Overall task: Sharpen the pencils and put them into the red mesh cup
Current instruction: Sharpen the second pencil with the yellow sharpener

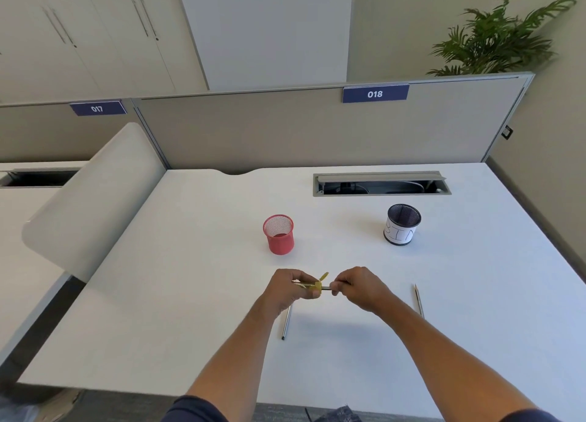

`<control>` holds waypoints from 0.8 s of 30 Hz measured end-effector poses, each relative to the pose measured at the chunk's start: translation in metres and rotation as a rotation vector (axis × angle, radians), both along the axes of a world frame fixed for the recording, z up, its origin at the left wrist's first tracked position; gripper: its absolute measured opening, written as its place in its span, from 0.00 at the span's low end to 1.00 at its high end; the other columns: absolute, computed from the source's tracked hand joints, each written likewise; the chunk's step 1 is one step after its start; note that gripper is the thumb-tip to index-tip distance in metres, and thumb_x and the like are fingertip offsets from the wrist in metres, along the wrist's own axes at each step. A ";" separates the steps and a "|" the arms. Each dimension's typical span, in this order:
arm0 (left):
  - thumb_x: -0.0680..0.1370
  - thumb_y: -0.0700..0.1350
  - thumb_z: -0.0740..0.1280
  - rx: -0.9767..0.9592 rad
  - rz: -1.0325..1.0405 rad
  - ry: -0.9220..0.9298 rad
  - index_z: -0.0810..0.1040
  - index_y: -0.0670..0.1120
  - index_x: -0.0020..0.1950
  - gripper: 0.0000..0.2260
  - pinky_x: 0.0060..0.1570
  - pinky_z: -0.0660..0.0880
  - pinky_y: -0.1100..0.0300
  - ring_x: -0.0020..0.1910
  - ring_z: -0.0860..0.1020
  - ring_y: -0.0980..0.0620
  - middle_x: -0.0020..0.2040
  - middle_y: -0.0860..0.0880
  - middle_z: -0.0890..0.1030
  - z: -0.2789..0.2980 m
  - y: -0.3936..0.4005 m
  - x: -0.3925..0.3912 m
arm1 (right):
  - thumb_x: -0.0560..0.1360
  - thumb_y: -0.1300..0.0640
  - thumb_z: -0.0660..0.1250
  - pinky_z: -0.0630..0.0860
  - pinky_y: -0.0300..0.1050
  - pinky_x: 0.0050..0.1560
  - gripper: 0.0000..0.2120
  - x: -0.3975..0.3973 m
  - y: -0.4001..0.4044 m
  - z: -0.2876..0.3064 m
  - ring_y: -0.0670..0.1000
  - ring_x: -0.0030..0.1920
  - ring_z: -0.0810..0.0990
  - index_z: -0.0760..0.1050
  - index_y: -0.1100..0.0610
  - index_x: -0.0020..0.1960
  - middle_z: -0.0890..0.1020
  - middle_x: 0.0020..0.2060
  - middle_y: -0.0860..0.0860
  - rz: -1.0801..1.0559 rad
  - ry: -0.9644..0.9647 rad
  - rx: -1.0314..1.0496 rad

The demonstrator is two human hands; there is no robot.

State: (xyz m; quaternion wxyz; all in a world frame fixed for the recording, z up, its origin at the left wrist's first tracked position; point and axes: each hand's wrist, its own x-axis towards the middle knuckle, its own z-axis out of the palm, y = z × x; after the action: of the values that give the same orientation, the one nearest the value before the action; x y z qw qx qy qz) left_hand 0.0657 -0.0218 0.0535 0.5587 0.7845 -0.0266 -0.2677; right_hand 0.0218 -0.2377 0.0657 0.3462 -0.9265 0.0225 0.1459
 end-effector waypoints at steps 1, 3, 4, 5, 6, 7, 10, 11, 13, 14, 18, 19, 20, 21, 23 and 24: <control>0.67 0.38 0.82 0.004 -0.011 0.005 0.88 0.45 0.48 0.12 0.47 0.74 0.60 0.39 0.80 0.56 0.42 0.50 0.86 0.000 0.000 0.000 | 0.80 0.49 0.65 0.69 0.43 0.36 0.14 0.001 -0.001 0.001 0.48 0.33 0.72 0.85 0.51 0.41 0.78 0.32 0.49 0.006 0.043 0.057; 0.68 0.41 0.81 0.000 -0.033 0.030 0.88 0.45 0.49 0.11 0.41 0.71 0.60 0.36 0.78 0.55 0.40 0.50 0.85 0.001 0.001 -0.001 | 0.80 0.48 0.65 0.70 0.43 0.36 0.14 0.002 -0.003 0.004 0.47 0.32 0.73 0.84 0.52 0.42 0.78 0.31 0.49 0.035 0.087 0.116; 0.69 0.43 0.81 0.004 -0.040 0.040 0.87 0.46 0.50 0.10 0.39 0.70 0.61 0.35 0.78 0.55 0.39 0.51 0.85 0.001 0.002 -0.001 | 0.79 0.47 0.66 0.70 0.42 0.36 0.12 0.001 -0.004 0.005 0.45 0.31 0.74 0.83 0.50 0.43 0.79 0.29 0.48 0.045 0.083 0.127; 0.70 0.45 0.80 0.012 -0.041 0.045 0.87 0.46 0.49 0.10 0.37 0.69 0.62 0.34 0.78 0.55 0.38 0.51 0.84 0.002 0.003 -0.002 | 0.78 0.46 0.68 0.70 0.40 0.34 0.09 0.000 -0.005 0.005 0.43 0.30 0.75 0.82 0.49 0.45 0.80 0.28 0.47 0.054 0.073 0.141; 0.71 0.47 0.80 0.020 -0.039 0.054 0.88 0.47 0.48 0.09 0.37 0.69 0.63 0.33 0.78 0.55 0.38 0.51 0.84 0.003 0.003 -0.002 | 0.76 0.46 0.70 0.71 0.40 0.34 0.06 -0.001 -0.006 0.005 0.43 0.30 0.76 0.80 0.48 0.46 0.82 0.28 0.47 0.067 0.065 0.160; 0.71 0.49 0.79 0.026 -0.032 0.074 0.88 0.46 0.47 0.09 0.36 0.69 0.63 0.32 0.77 0.55 0.37 0.50 0.83 0.004 0.004 -0.002 | 0.74 0.47 0.72 0.72 0.41 0.34 0.05 -0.001 -0.006 0.004 0.42 0.30 0.76 0.79 0.48 0.47 0.83 0.30 0.47 0.084 0.057 0.175; 0.75 0.54 0.75 0.022 -0.014 0.146 0.88 0.41 0.45 0.15 0.33 0.68 0.63 0.28 0.70 0.52 0.33 0.46 0.79 0.006 0.006 -0.001 | 0.75 0.50 0.72 0.75 0.44 0.39 0.03 -0.003 -0.006 -0.001 0.41 0.34 0.76 0.78 0.47 0.47 0.83 0.36 0.42 0.141 -0.101 0.034; 0.77 0.55 0.73 0.014 -0.006 0.170 0.88 0.39 0.46 0.18 0.33 0.67 0.63 0.27 0.68 0.53 0.31 0.47 0.77 0.006 0.007 -0.001 | 0.76 0.50 0.71 0.74 0.43 0.41 0.02 -0.004 -0.004 -0.002 0.41 0.37 0.77 0.80 0.46 0.47 0.82 0.39 0.40 0.143 -0.218 -0.056; 0.79 0.58 0.70 -0.003 0.013 0.215 0.88 0.39 0.47 0.22 0.34 0.67 0.62 0.26 0.64 0.53 0.29 0.48 0.74 0.006 0.006 -0.001 | 0.77 0.50 0.71 0.73 0.43 0.41 0.02 -0.007 0.001 -0.005 0.45 0.43 0.78 0.82 0.48 0.48 0.82 0.42 0.42 0.152 -0.428 -0.179; 0.78 0.58 0.70 -0.015 0.015 0.220 0.88 0.39 0.46 0.21 0.35 0.67 0.62 0.26 0.64 0.53 0.29 0.49 0.73 0.006 0.006 -0.001 | 0.78 0.51 0.71 0.73 0.44 0.41 0.03 -0.007 0.002 -0.006 0.48 0.44 0.79 0.83 0.49 0.48 0.83 0.42 0.43 0.160 -0.481 -0.196; 0.74 0.51 0.77 -0.048 0.004 0.151 0.87 0.42 0.41 0.12 0.35 0.66 0.61 0.29 0.68 0.52 0.31 0.46 0.77 0.004 0.005 0.001 | 0.80 0.49 0.68 0.74 0.45 0.41 0.08 -0.005 0.002 -0.002 0.46 0.40 0.77 0.84 0.50 0.48 0.82 0.39 0.43 0.100 -0.337 -0.159; 0.73 0.49 0.79 -0.032 0.002 0.133 0.87 0.42 0.42 0.10 0.34 0.67 0.62 0.29 0.70 0.53 0.32 0.46 0.79 0.003 0.005 0.002 | 0.79 0.47 0.68 0.73 0.44 0.40 0.08 -0.004 0.002 0.000 0.45 0.37 0.75 0.84 0.49 0.48 0.81 0.36 0.42 0.086 -0.257 -0.158; 0.72 0.48 0.79 -0.011 0.000 0.113 0.87 0.43 0.43 0.09 0.34 0.68 0.63 0.30 0.72 0.54 0.33 0.47 0.81 0.002 0.005 0.002 | 0.79 0.46 0.67 0.71 0.43 0.38 0.09 -0.002 0.003 0.001 0.43 0.34 0.74 0.84 0.48 0.47 0.79 0.33 0.42 0.072 -0.189 -0.152; 0.71 0.47 0.80 0.004 -0.003 0.089 0.87 0.44 0.44 0.07 0.34 0.68 0.64 0.31 0.74 0.55 0.34 0.48 0.82 0.000 0.006 0.002 | 0.79 0.46 0.67 0.70 0.43 0.36 0.10 0.000 0.003 0.001 0.43 0.32 0.72 0.84 0.48 0.46 0.78 0.31 0.43 0.058 -0.131 -0.141; 0.70 0.43 0.81 0.005 -0.015 0.049 0.87 0.45 0.45 0.07 0.35 0.69 0.66 0.32 0.76 0.57 0.36 0.50 0.83 -0.001 0.007 0.001 | 0.78 0.46 0.67 0.69 0.42 0.34 0.11 0.004 0.002 0.000 0.44 0.28 0.70 0.85 0.49 0.43 0.76 0.27 0.45 0.035 -0.029 -0.062; 0.69 0.41 0.81 -0.005 -0.020 0.036 0.87 0.44 0.46 0.08 0.34 0.70 0.68 0.32 0.76 0.58 0.36 0.51 0.83 -0.002 0.007 0.000 | 0.78 0.46 0.68 0.68 0.42 0.33 0.12 0.005 0.000 0.000 0.44 0.27 0.70 0.85 0.50 0.42 0.75 0.26 0.45 0.033 0.028 0.017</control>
State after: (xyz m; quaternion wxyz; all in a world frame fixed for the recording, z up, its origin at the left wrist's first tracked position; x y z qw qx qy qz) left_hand 0.0656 -0.0152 0.0519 0.5586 0.7777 -0.0250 -0.2874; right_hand 0.0265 -0.2378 0.0654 0.3514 -0.9216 0.0110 0.1647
